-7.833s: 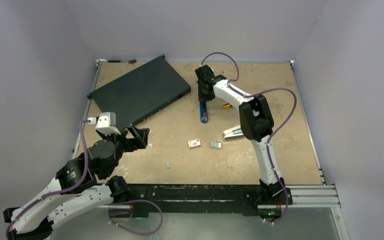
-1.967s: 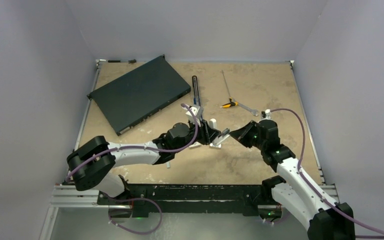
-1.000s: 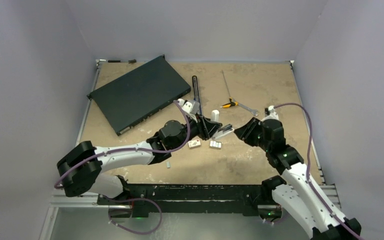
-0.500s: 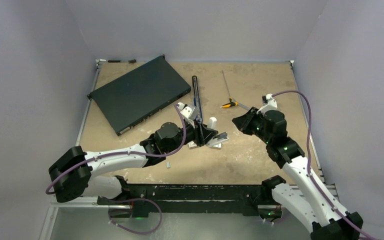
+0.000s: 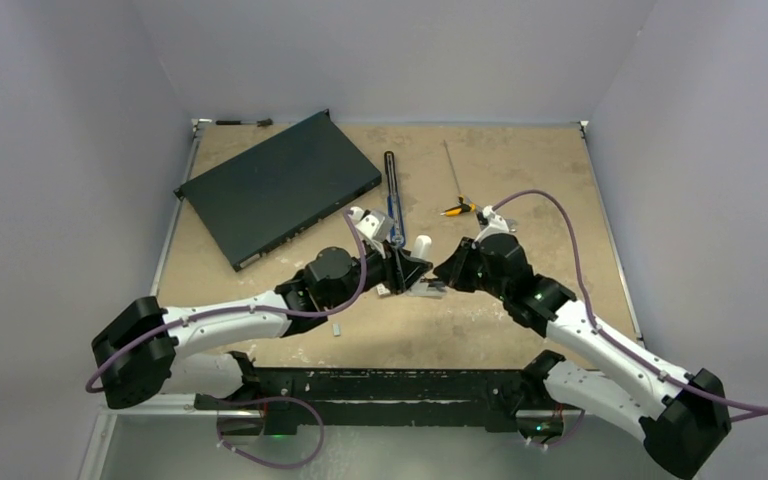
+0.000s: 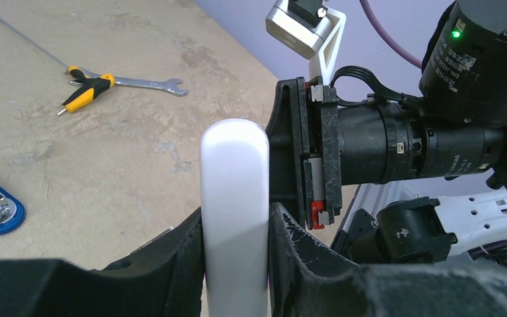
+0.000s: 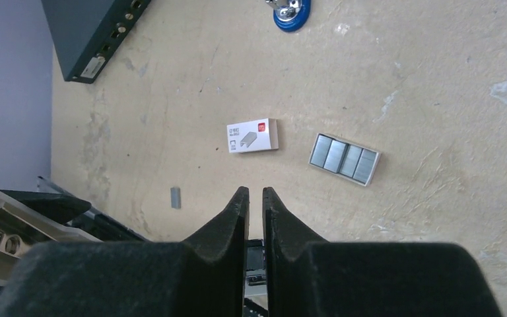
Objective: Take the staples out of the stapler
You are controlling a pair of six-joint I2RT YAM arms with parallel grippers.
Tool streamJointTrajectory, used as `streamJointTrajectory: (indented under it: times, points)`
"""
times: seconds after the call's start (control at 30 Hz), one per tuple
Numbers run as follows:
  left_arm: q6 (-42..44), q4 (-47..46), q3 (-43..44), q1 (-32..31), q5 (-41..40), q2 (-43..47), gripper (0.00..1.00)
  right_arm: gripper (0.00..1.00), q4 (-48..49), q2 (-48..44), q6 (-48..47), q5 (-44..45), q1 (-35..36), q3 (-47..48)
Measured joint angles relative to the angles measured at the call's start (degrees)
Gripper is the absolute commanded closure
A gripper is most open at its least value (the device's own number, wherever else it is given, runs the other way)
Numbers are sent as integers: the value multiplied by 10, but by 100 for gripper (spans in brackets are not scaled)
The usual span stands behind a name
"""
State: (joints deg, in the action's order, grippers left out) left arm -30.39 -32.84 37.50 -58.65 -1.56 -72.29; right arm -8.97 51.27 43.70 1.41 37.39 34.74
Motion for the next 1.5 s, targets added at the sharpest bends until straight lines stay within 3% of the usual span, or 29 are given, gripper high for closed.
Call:
streamJointTrajectory:
  times: [0.23, 0.7, 1.17, 1.5]
  points:
    - [-3, -14, -24, 0, -28, 27, 100, 87, 27, 7, 35, 18, 40, -13]
    - [-20, -79, -73, -3, -97, 40, 100, 86, 71, 85, 160, 105, 210, -23]
    - [-47, -132, -122, -4, -151, 59, 100, 85, 103, 82, 227, 176, 246, -27]
    - [-17, -68, -122, -4, -137, 145, 100, 82, -15, 62, 211, 241, 261, 23]
